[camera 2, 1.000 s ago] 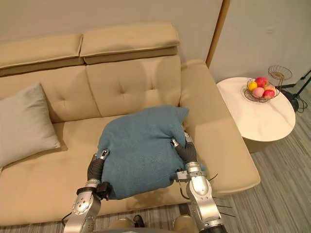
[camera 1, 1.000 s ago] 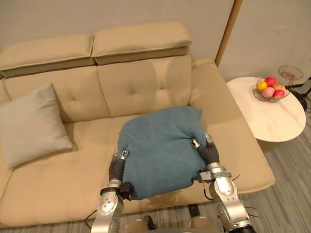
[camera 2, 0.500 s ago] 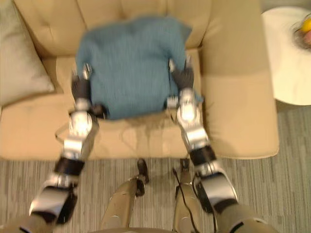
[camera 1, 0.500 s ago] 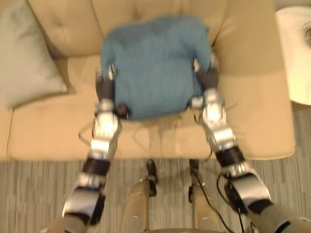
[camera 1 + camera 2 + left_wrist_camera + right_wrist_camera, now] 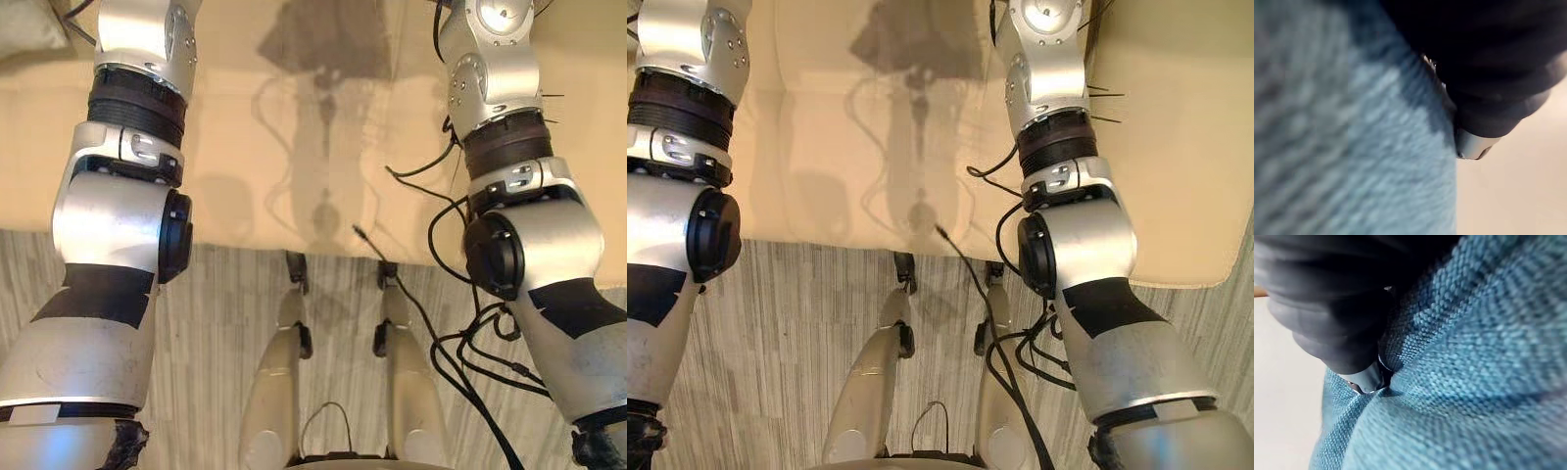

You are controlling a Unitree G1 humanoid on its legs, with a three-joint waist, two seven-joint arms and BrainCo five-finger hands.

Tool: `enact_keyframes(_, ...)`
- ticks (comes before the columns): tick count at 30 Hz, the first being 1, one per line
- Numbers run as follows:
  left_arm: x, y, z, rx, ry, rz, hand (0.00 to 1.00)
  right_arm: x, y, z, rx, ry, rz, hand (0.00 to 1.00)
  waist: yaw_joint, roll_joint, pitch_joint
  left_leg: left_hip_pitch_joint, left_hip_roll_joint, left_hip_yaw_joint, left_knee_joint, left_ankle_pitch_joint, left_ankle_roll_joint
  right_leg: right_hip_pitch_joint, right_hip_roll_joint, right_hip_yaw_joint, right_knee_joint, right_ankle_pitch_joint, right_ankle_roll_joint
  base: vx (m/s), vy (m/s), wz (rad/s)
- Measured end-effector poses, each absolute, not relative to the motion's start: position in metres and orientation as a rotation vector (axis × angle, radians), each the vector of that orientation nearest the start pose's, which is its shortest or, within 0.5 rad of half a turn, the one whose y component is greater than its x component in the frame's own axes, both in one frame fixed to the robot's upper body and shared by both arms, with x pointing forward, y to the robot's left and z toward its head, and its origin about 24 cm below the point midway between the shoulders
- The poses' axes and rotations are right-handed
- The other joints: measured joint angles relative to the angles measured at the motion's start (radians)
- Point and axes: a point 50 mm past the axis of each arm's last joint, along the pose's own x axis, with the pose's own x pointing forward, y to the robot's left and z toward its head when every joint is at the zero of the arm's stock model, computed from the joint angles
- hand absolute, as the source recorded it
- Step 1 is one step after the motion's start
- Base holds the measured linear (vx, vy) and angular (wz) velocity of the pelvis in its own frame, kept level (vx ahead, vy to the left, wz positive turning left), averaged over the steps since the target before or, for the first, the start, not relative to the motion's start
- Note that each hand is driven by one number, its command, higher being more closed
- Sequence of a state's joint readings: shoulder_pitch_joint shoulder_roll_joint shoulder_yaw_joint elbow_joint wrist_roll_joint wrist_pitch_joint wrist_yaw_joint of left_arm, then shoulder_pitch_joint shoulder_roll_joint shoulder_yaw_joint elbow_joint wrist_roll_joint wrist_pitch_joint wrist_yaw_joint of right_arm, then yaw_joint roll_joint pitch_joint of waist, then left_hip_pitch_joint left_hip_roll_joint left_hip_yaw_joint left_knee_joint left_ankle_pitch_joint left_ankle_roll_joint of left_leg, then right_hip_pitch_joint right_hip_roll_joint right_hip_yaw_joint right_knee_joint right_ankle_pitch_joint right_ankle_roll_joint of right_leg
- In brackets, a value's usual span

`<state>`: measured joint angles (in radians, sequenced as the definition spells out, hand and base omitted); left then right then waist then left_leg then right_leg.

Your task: Pick up cushions and gather them together orderly.

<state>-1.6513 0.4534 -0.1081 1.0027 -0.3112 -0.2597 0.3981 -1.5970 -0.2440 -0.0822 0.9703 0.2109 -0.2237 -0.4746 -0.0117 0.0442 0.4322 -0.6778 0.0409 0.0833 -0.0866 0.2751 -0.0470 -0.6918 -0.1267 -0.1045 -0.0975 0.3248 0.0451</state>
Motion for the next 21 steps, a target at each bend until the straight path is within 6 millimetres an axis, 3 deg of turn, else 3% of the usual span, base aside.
enact_keyframes(4, 0.384, 0.172, 0.413, -0.102, -0.806, 0.264, 0.0, 0.389, -0.133, 0.398, 0.288, -0.736, -0.247, 0.0, 0.005, 0.001, 0.026, -0.043, 0.003, -0.004, -0.005, 0.005, 0.004, -0.035, -0.006, -0.02, 0.0, 0.0, 0.0, 0.02, 0.099, 0.11)
enact_keyframes(10, 0.408, 0.192, 0.329, -0.185, -0.596, 0.286, 0.0, 0.404, -0.125, 0.348, 0.157, -0.634, -0.17, 0.0, 0.024, 0.001, 0.026, -0.058, 0.013, 0.011, -0.004, 0.004, 0.002, -0.051, -0.003, -0.017, 0.0, 0.0, 0.0, 0.03, 0.09, -0.02)
enact_keyframes(14, 0.409, 0.211, 0.292, -0.2, -0.518, 0.325, 0.0, 0.398, -0.119, 0.35, 0.125, -0.678, -0.11, 0.0, 0.027, 0.001, 0.026, -0.065, 0.026, 0.034, -0.004, 0.003, 0.001, -0.07, 0.007, -0.002, 0.009, -0.001, 0.0, -0.02, 0.051, -0.12)
enact_keyframes(18, 0.405, 0.221, 0.284, -0.194, -0.526, 0.332, 0.0, 0.393, -0.118, 0.346, 0.136, -0.708, -0.063, 0.0, 0.023, 0.001, 0.026, -0.062, 0.038, 0.049, -0.002, -0.001, -0.004, -0.07, 0.016, 0.002, 0.012, -0.002, -0.001, -0.05, 0.045, -0.08)
enact_keyframes(21, 0.391, 0.23, 0.291, -0.16, -0.622, 0.333, 0.0, 0.377, -0.127, 0.343, 0.125, -0.801, -0.029, 0.0, 0.026, 0.001, 0.026, -0.056, 0.053, 0.057, 0.009, 0.002, -0.007, -0.067, 0.026, -0.004, 0.032, -0.01, -0.011, -0.05, 0.024, -0.01)
